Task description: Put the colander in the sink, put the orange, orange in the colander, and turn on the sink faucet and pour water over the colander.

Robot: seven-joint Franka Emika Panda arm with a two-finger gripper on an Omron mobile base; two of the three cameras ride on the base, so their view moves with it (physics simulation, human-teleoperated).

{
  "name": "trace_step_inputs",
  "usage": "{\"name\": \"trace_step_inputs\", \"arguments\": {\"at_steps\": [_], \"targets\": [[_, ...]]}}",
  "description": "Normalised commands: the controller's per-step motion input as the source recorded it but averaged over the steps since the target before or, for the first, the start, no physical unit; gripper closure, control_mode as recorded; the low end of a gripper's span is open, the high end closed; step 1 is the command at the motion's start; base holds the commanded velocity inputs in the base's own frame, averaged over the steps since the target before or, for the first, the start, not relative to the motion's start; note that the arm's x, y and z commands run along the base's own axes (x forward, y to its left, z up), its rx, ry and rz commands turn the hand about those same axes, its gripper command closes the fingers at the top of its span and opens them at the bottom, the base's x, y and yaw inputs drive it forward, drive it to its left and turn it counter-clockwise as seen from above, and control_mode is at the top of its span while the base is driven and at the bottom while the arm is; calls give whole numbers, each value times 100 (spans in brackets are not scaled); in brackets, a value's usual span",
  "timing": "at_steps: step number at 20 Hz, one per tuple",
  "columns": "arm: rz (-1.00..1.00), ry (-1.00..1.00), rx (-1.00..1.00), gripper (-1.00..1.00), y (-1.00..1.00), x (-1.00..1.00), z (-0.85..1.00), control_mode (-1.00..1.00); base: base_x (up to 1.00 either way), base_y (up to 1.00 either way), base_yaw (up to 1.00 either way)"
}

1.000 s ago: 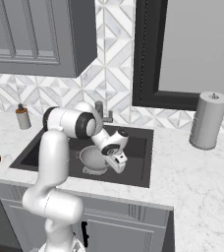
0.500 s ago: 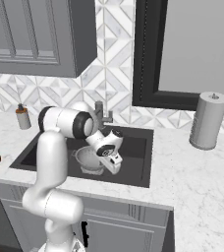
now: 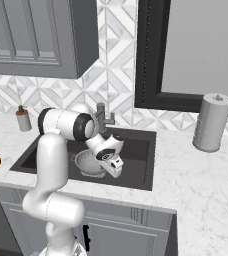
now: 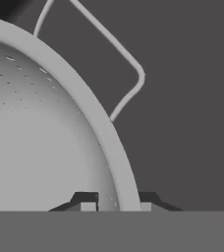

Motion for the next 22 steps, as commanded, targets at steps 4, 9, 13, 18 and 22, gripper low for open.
{"name": "trace_step_inputs", "arguments": {"at_steps": [4, 9, 13, 18, 22], "targets": [[0, -6, 0, 100, 0, 12, 0, -100, 0, 0, 0], [0, -8, 0, 100, 0, 0, 0, -100, 0, 0, 0], [0, 0, 0, -100, 0, 0, 0, -100, 0, 0, 0], [0, 0, 0, -100, 0, 0, 0, -100, 0, 0, 0], [0, 0, 0, -100, 0, 0, 0, -100, 0, 0, 0]]}}
